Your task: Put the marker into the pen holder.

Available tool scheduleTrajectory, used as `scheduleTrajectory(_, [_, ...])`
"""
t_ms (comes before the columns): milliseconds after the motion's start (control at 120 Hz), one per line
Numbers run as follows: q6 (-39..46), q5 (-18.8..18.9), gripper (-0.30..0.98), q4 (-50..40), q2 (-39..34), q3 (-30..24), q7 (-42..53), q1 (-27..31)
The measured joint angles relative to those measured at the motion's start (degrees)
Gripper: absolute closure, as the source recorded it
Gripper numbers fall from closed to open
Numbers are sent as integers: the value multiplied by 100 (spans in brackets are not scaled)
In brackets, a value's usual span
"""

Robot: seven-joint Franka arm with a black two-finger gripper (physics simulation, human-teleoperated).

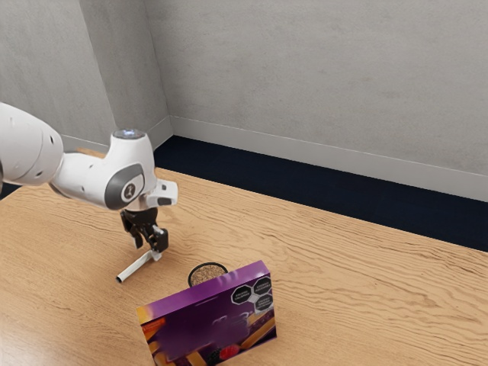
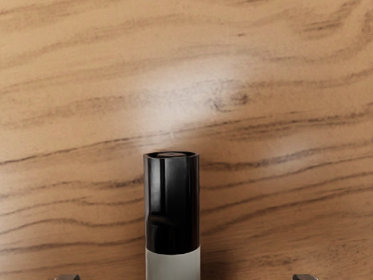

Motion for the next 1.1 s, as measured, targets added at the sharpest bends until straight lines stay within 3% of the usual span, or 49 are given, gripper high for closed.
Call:
scheduleTrajectory(500, [224, -162, 68, -55, 99, 1, 214, -8])
scheduleTrajectory(817, [293, -104, 76, -43, 124, 3, 145, -39])
scheduleTrajectory(1100, [383, -184, 78, 117, -609, -1, 48, -566])
